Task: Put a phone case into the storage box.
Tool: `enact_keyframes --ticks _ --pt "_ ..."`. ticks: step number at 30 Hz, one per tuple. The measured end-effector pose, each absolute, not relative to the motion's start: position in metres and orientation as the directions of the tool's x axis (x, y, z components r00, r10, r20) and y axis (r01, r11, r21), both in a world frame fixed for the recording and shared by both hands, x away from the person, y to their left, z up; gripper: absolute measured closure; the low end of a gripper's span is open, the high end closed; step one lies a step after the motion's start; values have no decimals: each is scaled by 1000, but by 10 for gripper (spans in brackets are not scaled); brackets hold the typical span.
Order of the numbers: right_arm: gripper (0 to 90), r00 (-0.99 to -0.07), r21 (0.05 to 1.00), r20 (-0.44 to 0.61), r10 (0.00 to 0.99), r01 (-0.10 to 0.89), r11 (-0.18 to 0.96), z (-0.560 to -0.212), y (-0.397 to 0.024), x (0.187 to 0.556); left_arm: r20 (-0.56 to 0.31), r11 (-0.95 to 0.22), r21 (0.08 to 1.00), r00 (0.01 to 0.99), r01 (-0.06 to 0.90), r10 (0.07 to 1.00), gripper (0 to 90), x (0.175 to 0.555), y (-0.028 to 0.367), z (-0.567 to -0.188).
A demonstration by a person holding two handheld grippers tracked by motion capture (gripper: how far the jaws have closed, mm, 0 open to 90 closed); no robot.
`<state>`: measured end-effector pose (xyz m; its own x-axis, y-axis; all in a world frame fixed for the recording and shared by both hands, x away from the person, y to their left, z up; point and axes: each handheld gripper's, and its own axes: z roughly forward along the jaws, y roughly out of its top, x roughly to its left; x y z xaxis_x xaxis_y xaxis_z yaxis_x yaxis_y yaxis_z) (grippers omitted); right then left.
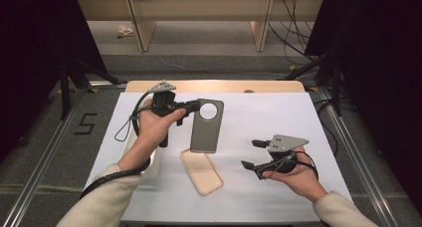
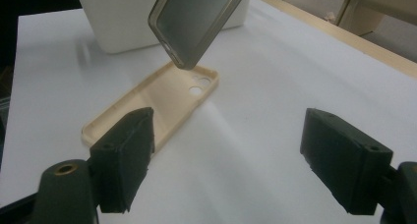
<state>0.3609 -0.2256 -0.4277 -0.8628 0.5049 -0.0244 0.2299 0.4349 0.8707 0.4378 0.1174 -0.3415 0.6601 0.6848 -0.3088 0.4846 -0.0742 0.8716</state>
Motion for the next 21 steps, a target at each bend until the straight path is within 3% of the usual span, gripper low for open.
enact_keyframes --ticks 21 --pt "213 -849 881 -17 528 237 409 -427 -229 363 -295 -60 884 651 464 700 821 439 141 -336"
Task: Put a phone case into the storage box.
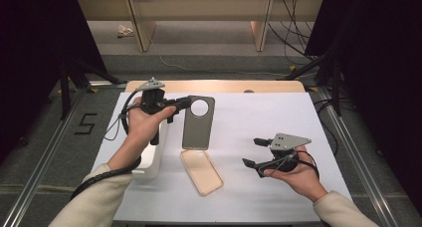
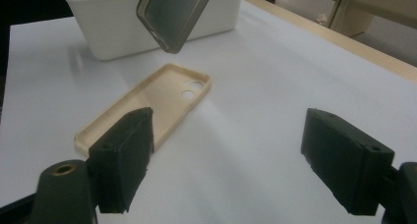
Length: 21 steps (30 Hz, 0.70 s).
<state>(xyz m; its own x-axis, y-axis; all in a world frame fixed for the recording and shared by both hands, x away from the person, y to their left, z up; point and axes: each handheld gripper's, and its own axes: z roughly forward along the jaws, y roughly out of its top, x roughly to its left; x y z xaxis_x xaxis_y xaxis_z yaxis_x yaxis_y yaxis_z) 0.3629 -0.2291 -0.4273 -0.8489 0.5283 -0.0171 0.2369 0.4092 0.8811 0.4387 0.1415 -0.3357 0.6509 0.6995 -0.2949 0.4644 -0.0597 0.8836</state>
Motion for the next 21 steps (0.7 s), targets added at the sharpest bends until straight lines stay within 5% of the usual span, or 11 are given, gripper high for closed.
enact_keyframes --ticks 21 --pt "196 -836 886 -1 549 254 389 -428 -233 365 -288 -22 898 625 440 725 820 441 166 -326"
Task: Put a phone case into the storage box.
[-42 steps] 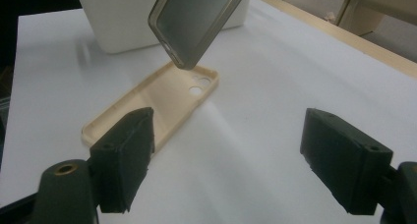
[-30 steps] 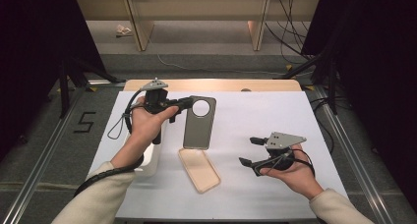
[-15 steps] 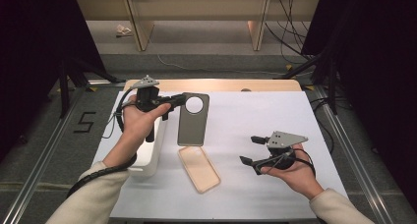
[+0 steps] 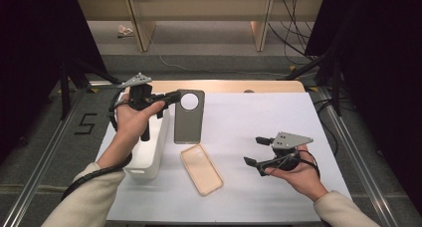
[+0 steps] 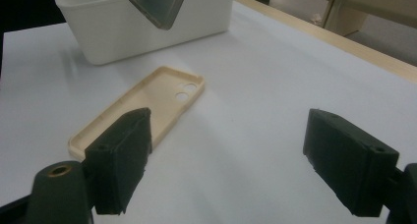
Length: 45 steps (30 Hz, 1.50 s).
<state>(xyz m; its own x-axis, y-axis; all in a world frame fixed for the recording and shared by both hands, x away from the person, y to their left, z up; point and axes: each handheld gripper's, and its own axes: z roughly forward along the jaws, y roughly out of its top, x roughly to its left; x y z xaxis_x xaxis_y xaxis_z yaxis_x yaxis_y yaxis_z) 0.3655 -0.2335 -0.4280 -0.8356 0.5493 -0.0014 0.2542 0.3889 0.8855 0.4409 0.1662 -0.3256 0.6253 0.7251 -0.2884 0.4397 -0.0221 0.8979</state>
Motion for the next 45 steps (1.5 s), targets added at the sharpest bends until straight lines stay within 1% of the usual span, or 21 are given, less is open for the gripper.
enact_keyframes --ticks 11,20,45 --pt "194 -831 887 -5 556 253 387 -428 -236 367 -288 -7 902 613 431 736 821 442 176 -321" --pt "194 -817 888 -7 577 260 379 -427 -247 366 -286 1 904 603 427 745 821 444 181 -319" --pt "194 -807 889 -4 590 267 371 -427 -252 365 -244 -4 918 574 397 782 821 452 208 -315"
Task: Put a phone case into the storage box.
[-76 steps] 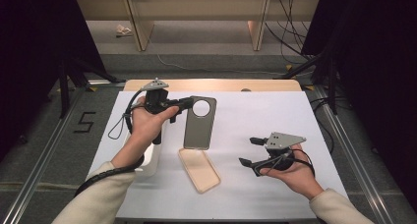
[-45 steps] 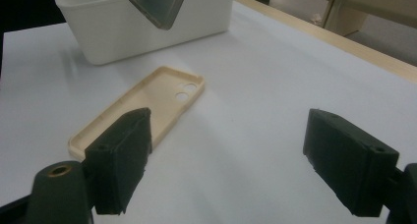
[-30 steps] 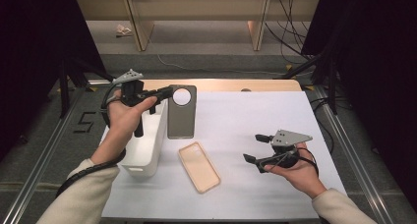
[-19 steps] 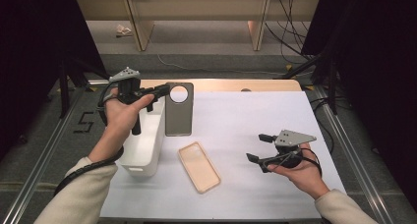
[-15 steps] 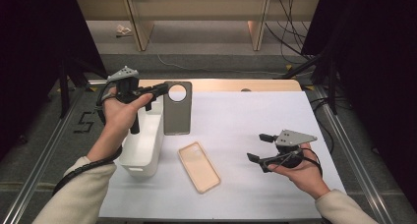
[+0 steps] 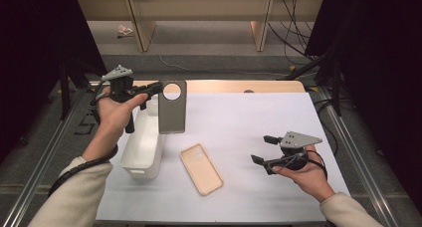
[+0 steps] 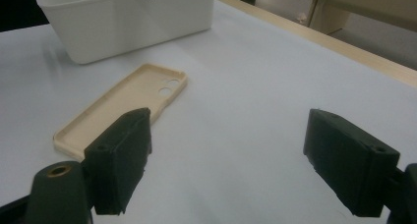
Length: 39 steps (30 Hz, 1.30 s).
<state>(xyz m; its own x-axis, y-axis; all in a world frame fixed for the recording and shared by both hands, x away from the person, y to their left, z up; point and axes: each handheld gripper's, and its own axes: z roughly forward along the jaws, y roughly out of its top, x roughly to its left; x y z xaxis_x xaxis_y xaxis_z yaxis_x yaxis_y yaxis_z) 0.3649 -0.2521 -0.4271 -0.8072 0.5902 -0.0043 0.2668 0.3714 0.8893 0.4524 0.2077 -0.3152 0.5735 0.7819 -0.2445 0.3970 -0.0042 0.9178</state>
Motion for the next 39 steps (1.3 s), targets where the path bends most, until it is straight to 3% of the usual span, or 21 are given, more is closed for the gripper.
enact_keyframes --ticks 39 --pt "195 -804 888 -2 595 272 371 -428 -253 366 -207 -9 922 514 387 833 821 471 259 -311"
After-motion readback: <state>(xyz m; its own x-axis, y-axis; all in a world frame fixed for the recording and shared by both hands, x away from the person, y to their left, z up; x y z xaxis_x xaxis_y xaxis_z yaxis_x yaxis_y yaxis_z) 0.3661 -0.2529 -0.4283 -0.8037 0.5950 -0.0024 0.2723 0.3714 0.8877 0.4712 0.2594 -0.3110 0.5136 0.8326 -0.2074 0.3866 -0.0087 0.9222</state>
